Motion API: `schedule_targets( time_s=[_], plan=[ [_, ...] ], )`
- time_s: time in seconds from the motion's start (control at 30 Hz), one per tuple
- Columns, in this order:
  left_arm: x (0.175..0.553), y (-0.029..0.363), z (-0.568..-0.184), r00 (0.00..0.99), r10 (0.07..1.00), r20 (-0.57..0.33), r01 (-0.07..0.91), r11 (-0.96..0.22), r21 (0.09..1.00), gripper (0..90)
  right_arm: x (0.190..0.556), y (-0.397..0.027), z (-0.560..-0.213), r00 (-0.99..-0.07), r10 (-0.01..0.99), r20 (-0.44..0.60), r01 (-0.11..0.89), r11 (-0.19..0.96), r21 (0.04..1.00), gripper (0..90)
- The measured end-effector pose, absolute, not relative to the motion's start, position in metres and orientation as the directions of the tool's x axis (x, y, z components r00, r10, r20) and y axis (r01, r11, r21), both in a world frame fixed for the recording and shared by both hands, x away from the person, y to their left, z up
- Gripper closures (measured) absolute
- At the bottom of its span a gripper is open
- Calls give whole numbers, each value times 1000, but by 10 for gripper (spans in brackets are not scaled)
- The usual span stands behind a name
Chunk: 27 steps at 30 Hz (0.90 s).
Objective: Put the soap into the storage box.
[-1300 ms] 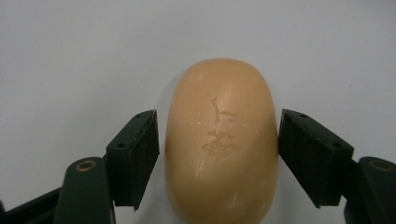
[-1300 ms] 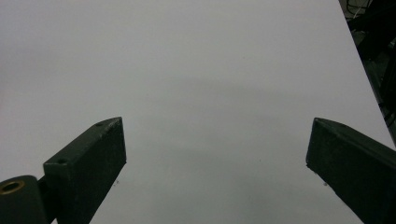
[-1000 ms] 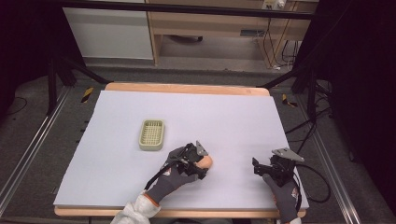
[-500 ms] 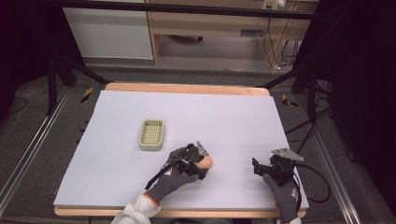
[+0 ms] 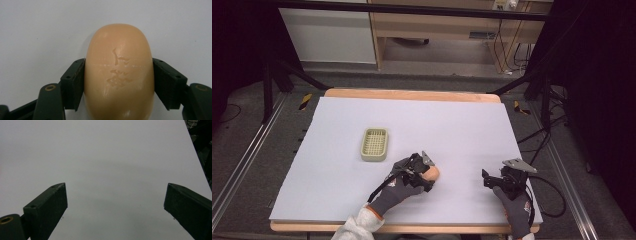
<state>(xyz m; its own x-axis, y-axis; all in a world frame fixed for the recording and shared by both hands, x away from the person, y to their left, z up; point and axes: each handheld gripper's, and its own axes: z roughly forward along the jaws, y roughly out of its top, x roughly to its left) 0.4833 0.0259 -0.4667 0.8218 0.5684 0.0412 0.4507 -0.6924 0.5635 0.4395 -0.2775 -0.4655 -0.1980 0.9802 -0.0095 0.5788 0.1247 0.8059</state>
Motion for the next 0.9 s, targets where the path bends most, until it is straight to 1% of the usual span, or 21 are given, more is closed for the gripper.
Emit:
schedule_targets(
  time_s=[0.5,0.63,0.9],
  plan=[
    [483,24,-465,810,585,44,464,-684,563,320,439,-278,-465,-195,981,-3,582,118,804,53],
    [481,26,-461,812,581,43,457,-681,572,320,439,-278,-465,-196,981,-1,580,117,806,52],
    [477,41,-439,804,593,43,447,-651,614,320,439,-278,-465,-196,981,-4,579,119,806,52]
  ],
)
